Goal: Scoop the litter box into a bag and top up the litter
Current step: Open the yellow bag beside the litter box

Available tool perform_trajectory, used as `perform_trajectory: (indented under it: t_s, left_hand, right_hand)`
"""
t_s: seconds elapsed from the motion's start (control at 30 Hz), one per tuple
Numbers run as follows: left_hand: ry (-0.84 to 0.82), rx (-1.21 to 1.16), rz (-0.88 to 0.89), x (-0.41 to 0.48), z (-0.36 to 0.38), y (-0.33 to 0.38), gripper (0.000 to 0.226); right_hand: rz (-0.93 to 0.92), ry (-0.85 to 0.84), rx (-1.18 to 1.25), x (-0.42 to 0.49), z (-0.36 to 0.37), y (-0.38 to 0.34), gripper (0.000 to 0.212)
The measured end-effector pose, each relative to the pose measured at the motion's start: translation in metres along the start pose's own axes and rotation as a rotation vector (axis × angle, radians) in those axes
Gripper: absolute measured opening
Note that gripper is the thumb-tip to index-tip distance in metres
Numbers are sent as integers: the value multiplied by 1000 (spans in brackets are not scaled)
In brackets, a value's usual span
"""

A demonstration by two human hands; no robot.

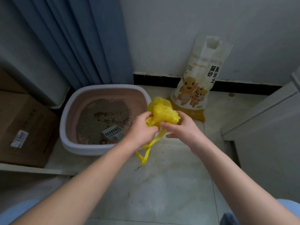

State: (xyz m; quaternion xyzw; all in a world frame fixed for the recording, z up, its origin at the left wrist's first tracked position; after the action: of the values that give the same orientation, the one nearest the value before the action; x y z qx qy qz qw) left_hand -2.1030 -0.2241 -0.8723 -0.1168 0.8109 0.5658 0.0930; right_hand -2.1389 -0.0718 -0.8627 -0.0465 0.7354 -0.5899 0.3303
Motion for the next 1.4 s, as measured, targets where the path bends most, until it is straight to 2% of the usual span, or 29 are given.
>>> perform_trajectory:
  t_s: [0.07, 0.1, 0.17, 0.23, 0.33, 0.4, 0.5, 0.57, 0.7, 0.77, 0.83, 0.97, 1.07, 1.17, 1.23, 1.3, 1.33, 1.4]
  left_hand:
    - [-6, -99, -22, -1, -6, 1, 32]
    - [-9, -163, -44, -1, -10, -1, 34]
    - [-18, -242, -90, 0, -21, -3, 41]
    - [-14, -175, -111, 0, -33, -5, 40]
    - [49, 36, -76, -3, -46, -6, 22]
    - [90, 80, -69, -4, -51, -8, 10]
    - [127, 199, -18, -5, -53, -9, 10]
    - [142, 389, 29, -9, -52, -6, 11]
    - [52, 663, 136, -18, -40, 2, 19]
    - [29, 705, 186, -21, -34, 4, 21]
    - [28, 667, 230, -22, -30, 2, 22]
    - [64, 326, 207, -17, -29, -3, 13]
    - [-2, 151, 133, -12, -29, -3, 24]
    - [-104, 236, 32, -9, -28, -10, 34]
    - [-96, 377, -13, -8, -30, -15, 34]
    - [-66, 470, -77, -6, -34, -21, 42]
    - [-49, 471, -117, -5, -36, -24, 46]
    - [9, 366, -165, -1, -41, -29, 46]
  right_hand:
    - [26, 137, -58, 2, -9, 2, 9]
    - [48, 196, -23, 3, -16, 3, 6]
    - [122, 265, 86, 3, -28, 6, 17]
    - [212, 283, 151, 4, -35, 8, 28]
    - [296, 279, 187, 6, -28, 7, 34]
    - [308, 287, 189, 8, -23, 6, 32]
    - [207, 376, 136, 8, -28, 0, 34]
    - [50, 459, 37, 5, -30, -8, 36]
    - [-294, 514, -482, -7, -20, -27, 62]
    - [-347, 474, -756, -5, -12, -25, 68]
    - [-284, 429, -940, -2, -6, -19, 59]
    - [-119, 388, -1122, 0, -3, -9, 29]
    - [-83, 379, -1173, 0, -4, -10, 20]
    - [-53, 363, -1172, 1, -9, -11, 27]
    - [48, 304, -1114, 4, -19, -8, 29]
    - [162, 206, -1066, 7, -28, -2, 18]
    - [217, 153, -1050, 7, -29, 0, 15]
    - [300, 40, -1013, 6, -26, 5, 21]
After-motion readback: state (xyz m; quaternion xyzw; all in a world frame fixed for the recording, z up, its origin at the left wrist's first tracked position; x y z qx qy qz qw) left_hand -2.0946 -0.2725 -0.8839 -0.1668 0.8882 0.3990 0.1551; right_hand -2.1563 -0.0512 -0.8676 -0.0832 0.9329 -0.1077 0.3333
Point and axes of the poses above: each hand's wrist, its own x-axis towards the middle knuckle, its own z-axis out of the palm, y = z × x, the point moved 4 cm from there along x, towards the middle knuckle, and after that the axes turned 9 degrees about -y, right-handed, at the moved point
